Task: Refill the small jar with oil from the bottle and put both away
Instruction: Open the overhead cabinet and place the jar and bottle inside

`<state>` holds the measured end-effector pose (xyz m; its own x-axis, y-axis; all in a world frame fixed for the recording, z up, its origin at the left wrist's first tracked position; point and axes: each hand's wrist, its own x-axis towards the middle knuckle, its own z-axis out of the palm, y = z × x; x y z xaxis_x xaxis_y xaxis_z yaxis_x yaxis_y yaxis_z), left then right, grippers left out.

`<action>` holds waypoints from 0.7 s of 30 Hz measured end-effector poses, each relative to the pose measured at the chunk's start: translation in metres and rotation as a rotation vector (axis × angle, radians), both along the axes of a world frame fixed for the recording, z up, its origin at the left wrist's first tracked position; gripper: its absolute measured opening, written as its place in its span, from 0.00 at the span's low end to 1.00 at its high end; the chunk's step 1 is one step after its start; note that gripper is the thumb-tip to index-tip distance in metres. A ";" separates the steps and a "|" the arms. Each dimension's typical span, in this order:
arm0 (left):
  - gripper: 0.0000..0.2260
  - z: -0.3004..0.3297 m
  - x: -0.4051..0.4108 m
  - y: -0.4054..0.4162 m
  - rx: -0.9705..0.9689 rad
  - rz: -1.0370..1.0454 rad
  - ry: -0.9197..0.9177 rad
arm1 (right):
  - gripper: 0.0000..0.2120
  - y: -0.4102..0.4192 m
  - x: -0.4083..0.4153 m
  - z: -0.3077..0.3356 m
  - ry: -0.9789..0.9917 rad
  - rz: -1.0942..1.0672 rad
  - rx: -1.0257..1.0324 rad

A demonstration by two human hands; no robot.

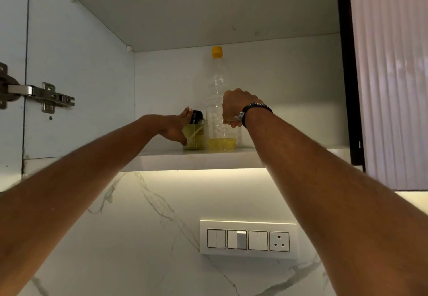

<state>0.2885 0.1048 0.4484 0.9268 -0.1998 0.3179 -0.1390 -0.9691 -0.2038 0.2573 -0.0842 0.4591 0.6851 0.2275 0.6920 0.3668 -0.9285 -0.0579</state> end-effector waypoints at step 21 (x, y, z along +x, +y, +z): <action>0.10 -0.034 -0.142 -0.012 -0.084 -0.495 -1.097 | 0.11 -0.003 -0.087 -0.006 -0.520 0.081 0.253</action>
